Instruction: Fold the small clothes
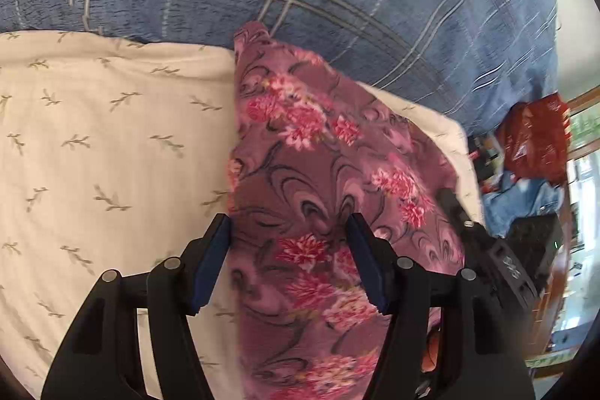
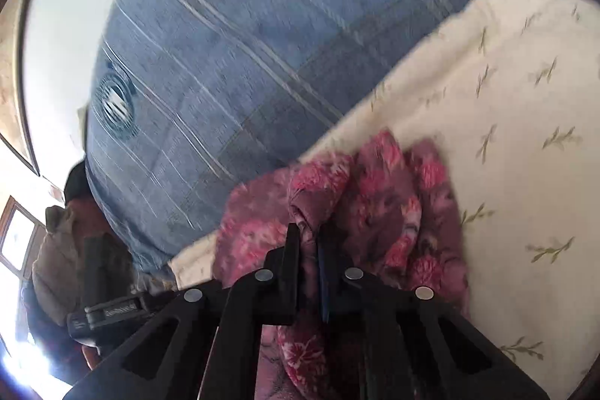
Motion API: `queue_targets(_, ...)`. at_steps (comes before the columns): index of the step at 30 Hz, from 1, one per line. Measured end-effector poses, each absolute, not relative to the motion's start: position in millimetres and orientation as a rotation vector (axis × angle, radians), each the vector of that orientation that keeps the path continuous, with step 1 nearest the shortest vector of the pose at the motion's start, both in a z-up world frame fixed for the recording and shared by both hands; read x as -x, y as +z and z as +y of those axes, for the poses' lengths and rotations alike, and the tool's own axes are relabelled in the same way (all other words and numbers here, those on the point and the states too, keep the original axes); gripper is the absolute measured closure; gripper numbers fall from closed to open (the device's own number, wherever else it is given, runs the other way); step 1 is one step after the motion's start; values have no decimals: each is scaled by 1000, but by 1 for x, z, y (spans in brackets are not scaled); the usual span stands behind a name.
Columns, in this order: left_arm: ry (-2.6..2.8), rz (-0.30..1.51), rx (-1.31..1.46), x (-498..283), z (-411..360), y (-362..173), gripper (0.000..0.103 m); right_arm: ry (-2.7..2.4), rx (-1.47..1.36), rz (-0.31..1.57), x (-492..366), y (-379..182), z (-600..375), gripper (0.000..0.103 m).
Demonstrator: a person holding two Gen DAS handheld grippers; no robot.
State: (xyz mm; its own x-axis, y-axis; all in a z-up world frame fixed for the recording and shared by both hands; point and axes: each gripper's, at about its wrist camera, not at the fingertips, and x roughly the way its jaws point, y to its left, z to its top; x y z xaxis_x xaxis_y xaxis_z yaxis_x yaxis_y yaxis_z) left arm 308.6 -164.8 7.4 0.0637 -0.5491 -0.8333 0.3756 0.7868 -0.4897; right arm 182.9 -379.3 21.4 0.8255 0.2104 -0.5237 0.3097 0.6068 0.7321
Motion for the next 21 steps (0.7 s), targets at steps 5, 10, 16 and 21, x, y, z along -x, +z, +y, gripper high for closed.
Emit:
queue_targets(5, -728, 1312, 167, -306, -173, 8, 40, -173, -935, 569, -157, 32, -399, 96)
queue_targets(10, -681, 1347, 93, -300, -182, -7, 39, -237, -1001, 719, -172, -4, -406, 92)
queue_targets(16, -762, 1327, 120, -269, -153, 19, 40, -129, -1036, 740, -149, 12, -406, 46)
queue_targets(21, -771, 1341, 116, -235, -135, 4, 39, -15, -971, 775, -123, 13, -390, 89)
